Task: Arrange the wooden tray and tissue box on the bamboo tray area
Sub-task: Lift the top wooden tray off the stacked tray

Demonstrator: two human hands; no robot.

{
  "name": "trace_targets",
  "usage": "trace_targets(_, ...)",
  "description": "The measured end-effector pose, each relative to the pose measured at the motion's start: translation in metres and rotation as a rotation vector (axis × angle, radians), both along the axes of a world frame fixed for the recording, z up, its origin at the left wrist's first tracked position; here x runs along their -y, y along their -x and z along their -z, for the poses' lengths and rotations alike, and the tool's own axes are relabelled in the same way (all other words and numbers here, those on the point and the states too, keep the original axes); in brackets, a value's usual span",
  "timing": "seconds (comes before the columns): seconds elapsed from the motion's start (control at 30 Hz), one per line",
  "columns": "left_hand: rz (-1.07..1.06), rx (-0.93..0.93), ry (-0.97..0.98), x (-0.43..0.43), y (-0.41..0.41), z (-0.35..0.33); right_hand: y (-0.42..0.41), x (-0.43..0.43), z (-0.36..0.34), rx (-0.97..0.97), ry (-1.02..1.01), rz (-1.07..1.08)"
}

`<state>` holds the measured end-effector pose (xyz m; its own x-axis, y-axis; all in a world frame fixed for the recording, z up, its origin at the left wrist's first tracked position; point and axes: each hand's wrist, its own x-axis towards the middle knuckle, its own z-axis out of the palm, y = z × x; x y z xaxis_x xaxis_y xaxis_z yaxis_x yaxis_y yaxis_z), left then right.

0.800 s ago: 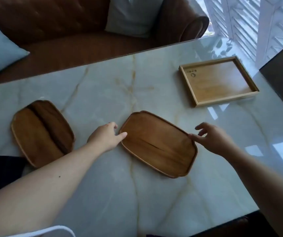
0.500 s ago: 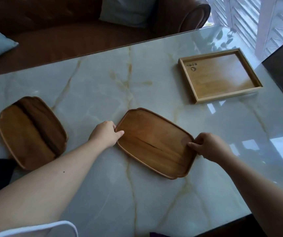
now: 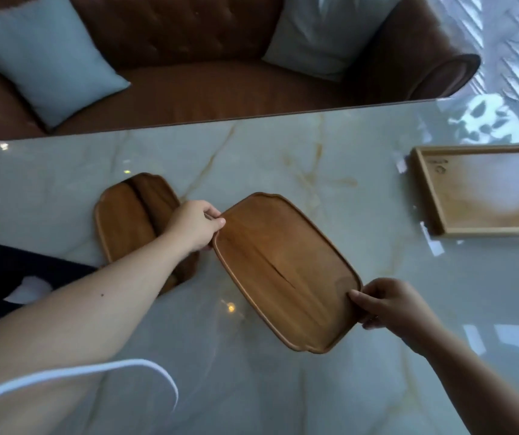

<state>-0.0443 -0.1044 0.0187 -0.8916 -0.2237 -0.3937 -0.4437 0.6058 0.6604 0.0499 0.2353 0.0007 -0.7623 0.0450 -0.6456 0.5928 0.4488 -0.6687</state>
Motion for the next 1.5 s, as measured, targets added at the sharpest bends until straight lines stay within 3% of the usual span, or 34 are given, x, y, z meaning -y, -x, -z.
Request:
trace_targets(0.3, -0.085, -0.089, 0.253, 0.146, 0.024, -0.037, 0.041, 0.154, -0.001, 0.009, 0.182, -0.14)
trace_targets(0.67, -0.193, -0.053, 0.279, 0.232, 0.059, -0.011, 0.08, 0.257, 0.015, -0.028, 0.049, -0.254)
trace_targets(1.2, -0.145, 0.017, 0.408, 0.244, 0.072, 0.028, 0.08, 0.282, 0.032, -0.096, -0.221, -0.501)
trace_targets(1.5, -0.096, 0.054, 0.472, 0.246, 0.074, 0.032, 0.076, 0.279, 0.029, -0.058, -0.163, -0.463)
